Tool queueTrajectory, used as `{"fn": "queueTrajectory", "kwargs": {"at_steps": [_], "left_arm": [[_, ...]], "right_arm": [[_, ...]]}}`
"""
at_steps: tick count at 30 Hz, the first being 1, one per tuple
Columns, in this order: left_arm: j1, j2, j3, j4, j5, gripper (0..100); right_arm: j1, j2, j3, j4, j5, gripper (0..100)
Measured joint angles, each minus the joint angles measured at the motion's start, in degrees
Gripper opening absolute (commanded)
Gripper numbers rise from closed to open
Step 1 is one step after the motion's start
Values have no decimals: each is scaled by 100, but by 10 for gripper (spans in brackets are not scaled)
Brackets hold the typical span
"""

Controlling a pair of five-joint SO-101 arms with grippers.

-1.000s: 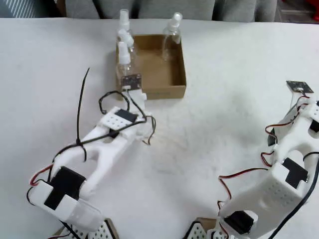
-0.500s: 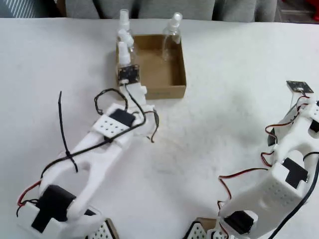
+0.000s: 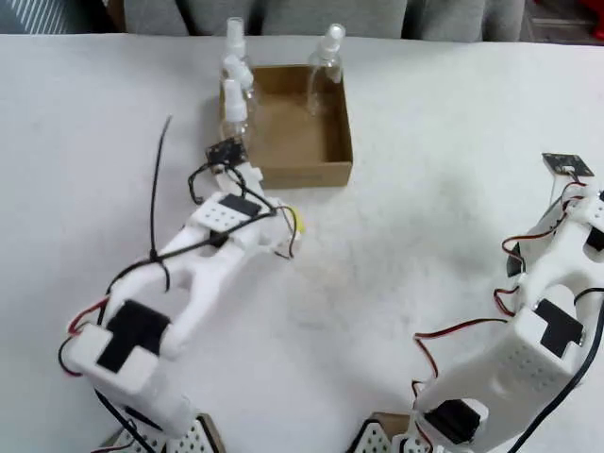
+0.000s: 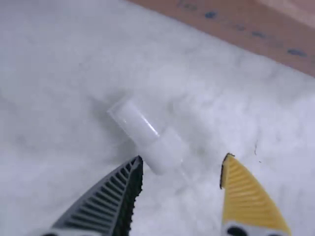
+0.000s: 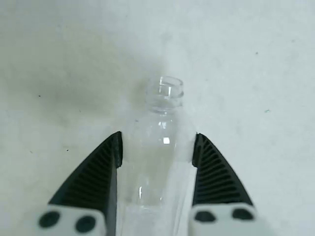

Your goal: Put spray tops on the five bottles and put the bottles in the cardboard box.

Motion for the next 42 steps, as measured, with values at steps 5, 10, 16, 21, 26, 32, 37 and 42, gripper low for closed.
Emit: {"fn": "queueTrajectory", "kwargs": {"at_steps": [5,10,16,21,26,32,37,42], "left_arm": [[-273,510,-369,0,105,252],[-325,633,-536,70,114,247],[-325,668,-624,202,114,22],[-325,677,-642,211,114,45],[-308,677,-695,404,-176,23],[105,519,-774,1134,-2066,28],[220,475,-774,1284,-3508,79],[229,475,-774,1292,-3701,278]], "right_arm": [[0,0,0,0,158,17],[0,0,0,9,220,17],[0,0,0,9,237,17],[0,0,0,9,237,17],[0,0,0,9,237,17],[0,0,0,9,237,17],[0,0,0,9,237,17],[0,0,0,9,237,17]]}}
